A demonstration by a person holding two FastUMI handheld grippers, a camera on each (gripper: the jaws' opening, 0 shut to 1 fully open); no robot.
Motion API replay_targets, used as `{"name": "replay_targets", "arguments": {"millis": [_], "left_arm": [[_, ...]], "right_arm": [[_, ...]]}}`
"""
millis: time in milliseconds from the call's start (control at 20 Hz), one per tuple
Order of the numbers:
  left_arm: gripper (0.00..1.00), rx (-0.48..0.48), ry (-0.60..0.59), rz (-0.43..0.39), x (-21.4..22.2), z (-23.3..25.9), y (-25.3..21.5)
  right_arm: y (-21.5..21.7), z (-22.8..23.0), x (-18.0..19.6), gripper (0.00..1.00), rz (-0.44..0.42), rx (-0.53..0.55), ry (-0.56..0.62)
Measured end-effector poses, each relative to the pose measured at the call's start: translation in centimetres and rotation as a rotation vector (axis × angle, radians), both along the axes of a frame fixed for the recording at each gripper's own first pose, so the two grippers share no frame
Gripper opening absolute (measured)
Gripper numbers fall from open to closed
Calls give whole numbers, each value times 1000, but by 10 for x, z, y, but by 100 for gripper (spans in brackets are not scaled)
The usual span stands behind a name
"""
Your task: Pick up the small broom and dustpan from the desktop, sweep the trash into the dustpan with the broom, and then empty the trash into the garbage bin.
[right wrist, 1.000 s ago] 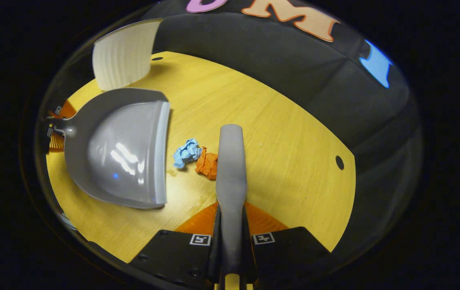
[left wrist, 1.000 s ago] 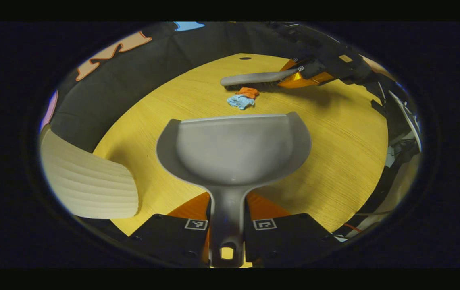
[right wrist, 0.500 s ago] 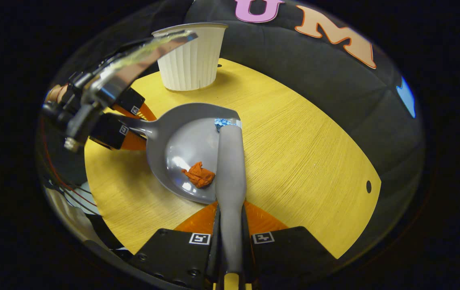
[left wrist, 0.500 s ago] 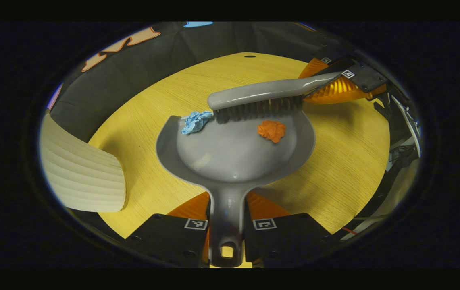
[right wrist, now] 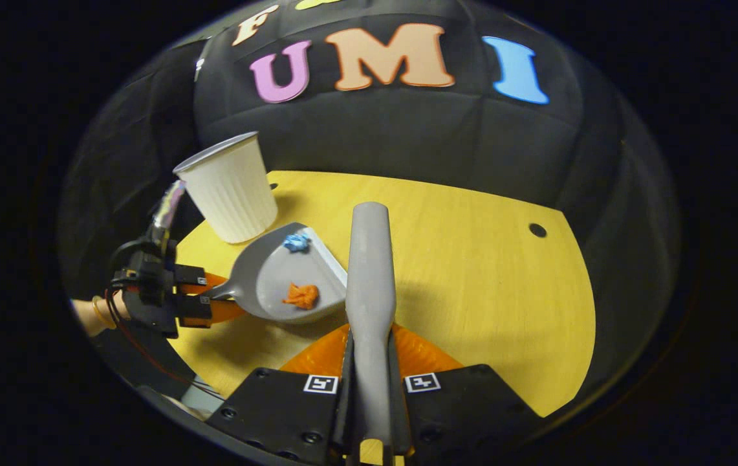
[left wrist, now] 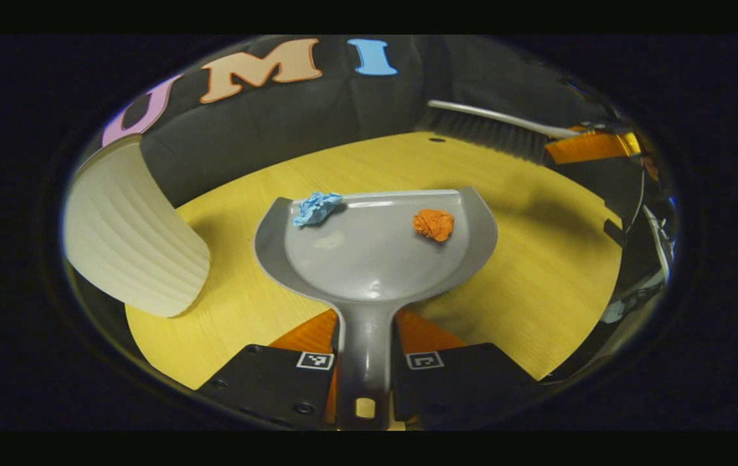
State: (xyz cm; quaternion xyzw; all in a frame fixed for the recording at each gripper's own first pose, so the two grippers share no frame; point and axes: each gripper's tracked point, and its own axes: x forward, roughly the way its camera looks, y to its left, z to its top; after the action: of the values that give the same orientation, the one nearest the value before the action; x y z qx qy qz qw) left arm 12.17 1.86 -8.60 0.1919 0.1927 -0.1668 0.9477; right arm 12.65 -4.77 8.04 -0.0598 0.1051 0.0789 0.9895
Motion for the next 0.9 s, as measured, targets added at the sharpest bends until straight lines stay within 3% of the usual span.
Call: {"name": "replay_targets", "arguments": {"millis": [150, 350, 600, 900], "left_arm": [[26, 29, -50, 20, 8, 1, 2], [24, 39, -96, 32, 12, 3, 2], [24, 50, -117, 136, 19, -4, 12], [26, 385, -86, 377, 14, 5, 23]], "right_arm": [[-42, -19, -22, 22, -71, 63, -10], [-62, -49, -47, 22, -107, 118, 17], [-38, -78, -57, 22, -65, 178, 52], [-31, -86, -59, 22, -45, 178, 68]]}}
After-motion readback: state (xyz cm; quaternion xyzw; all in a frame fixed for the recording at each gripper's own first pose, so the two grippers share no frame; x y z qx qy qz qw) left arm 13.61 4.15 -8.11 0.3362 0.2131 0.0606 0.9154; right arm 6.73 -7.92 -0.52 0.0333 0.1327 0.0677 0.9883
